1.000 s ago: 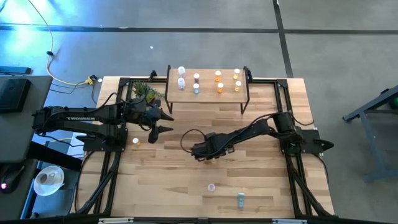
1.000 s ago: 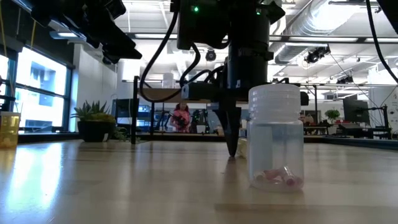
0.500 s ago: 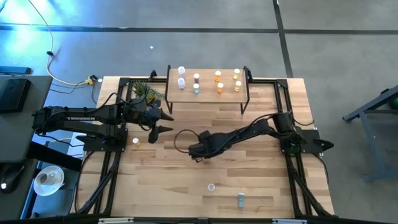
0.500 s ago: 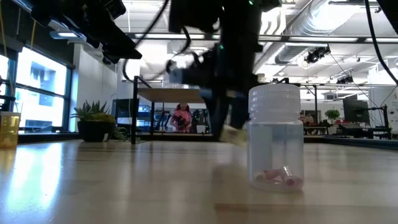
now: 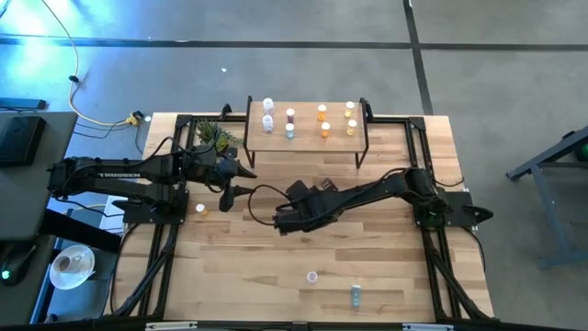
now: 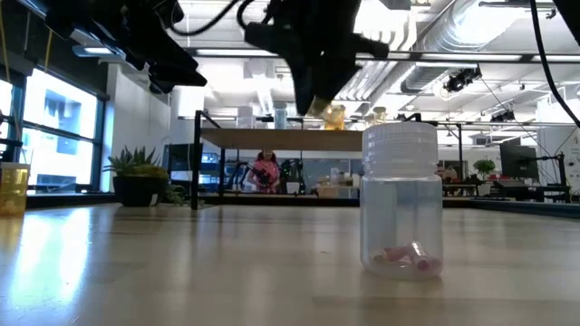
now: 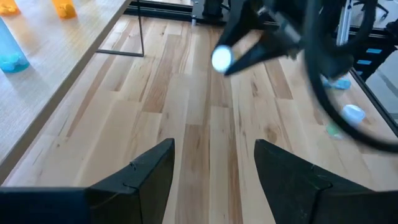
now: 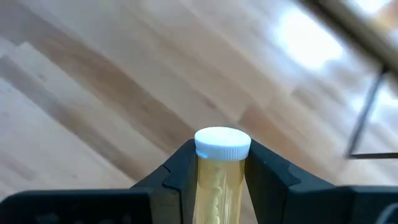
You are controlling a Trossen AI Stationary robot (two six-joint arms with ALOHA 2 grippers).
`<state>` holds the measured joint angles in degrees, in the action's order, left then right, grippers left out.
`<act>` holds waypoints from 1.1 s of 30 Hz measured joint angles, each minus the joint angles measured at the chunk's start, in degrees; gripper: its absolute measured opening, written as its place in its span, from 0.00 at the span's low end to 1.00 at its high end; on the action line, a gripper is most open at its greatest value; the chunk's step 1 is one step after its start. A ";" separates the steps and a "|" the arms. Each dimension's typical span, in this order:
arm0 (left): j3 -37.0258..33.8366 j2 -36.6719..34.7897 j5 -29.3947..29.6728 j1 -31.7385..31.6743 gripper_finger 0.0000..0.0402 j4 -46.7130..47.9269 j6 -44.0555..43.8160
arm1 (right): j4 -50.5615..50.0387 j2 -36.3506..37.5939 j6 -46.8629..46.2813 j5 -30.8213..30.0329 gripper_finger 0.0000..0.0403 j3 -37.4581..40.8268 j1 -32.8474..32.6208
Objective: Pick and place medicine bottles onto shelf by color
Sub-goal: Put the yellow pill bottle on the shelf aligned with the yellow pill bottles
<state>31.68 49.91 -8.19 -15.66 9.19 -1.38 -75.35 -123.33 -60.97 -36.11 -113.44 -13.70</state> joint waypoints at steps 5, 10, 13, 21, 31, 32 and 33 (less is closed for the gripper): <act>0.00 0.00 0.00 0.00 0.53 0.00 -0.58 | -7.66 0.04 -0.26 -4.94 0.26 -3.37 -0.31; 0.00 0.00 0.00 0.00 0.53 -0.02 -1.02 | -13.97 0.04 -0.46 -9.40 0.26 -5.85 -0.15; 0.00 0.00 0.00 0.00 0.53 -0.02 -1.02 | -14.72 0.59 0.82 -11.46 0.26 -6.57 -0.19; 0.00 0.03 0.00 0.04 0.53 -4.87 -2.99 | -14.52 4.46 3.00 -16.30 0.26 -6.54 -0.19; 0.04 0.98 -0.04 0.13 0.53 -19.19 -4.46 | -8.18 13.48 13.70 -18.35 0.26 -6.50 -0.19; 0.04 1.05 -0.04 0.13 0.53 -20.19 -4.47 | -6.56 14.48 15.74 -18.04 0.26 -6.50 -0.19; 0.04 1.19 -0.04 0.19 0.53 -21.17 -4.52 | -4.87 15.36 17.91 -17.57 0.26 -6.49 -0.19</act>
<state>31.73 51.10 -8.23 -15.47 -11.98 -5.89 -80.22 -107.97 -43.06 -53.68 -119.93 -13.89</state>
